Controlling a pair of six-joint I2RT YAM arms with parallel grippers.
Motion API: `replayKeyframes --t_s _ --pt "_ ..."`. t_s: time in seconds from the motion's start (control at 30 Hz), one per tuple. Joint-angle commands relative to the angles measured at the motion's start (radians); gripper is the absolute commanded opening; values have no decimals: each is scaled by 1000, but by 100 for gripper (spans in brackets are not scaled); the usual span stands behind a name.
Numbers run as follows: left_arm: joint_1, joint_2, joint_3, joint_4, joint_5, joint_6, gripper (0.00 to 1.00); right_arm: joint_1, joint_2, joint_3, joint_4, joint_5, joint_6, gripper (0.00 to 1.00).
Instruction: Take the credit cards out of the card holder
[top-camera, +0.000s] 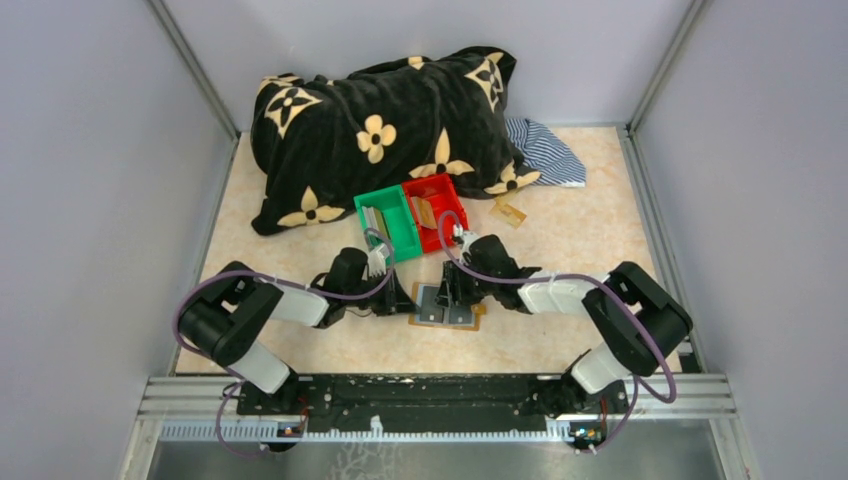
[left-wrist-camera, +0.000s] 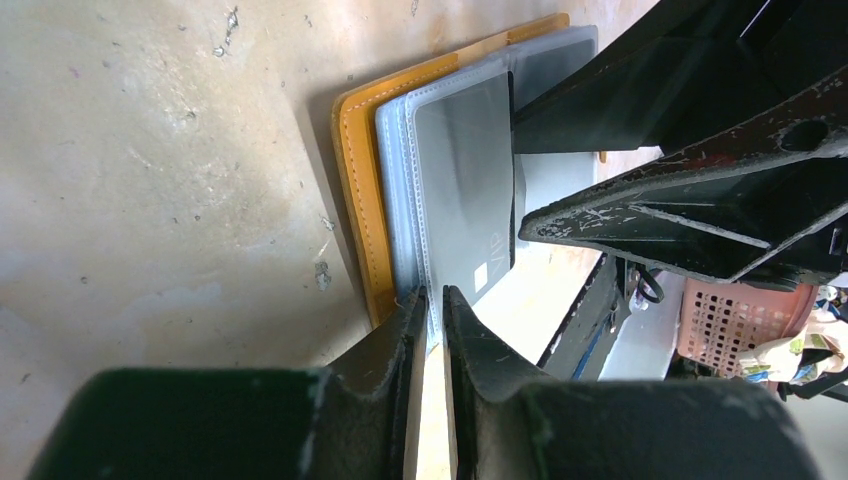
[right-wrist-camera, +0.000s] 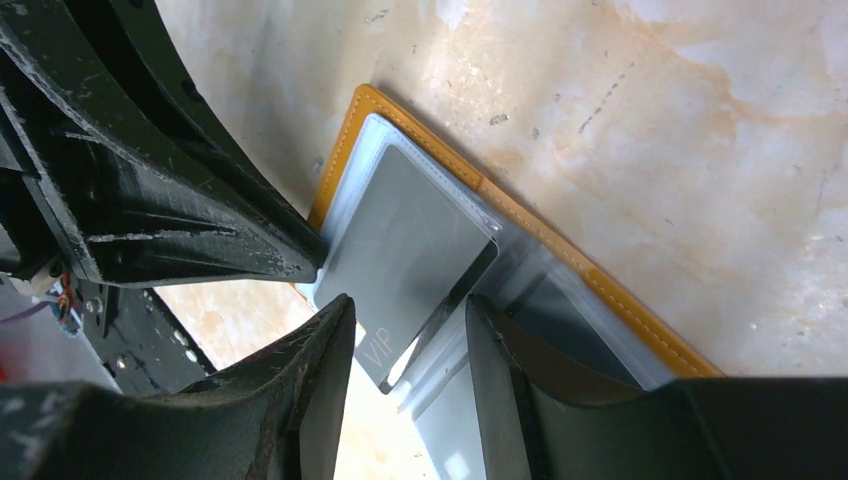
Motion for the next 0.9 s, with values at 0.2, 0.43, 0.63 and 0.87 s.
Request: replayKeyframes --t_s 0.2,0.43,0.63,0.87 --pt "4 43 -33 -154 -90 59 19 3 65 -44 37 -19 16 46" --pt "5 51 -28 -151 -84 60 19 3 75 -92 164 -84 46 46" --pt "5 50 -30 -152 -84 60 19 3 59 -159 348 -146 87 42" --pt "5 60 -21 -157 -84 62 19 2 43 -185 434 -192 96 35"
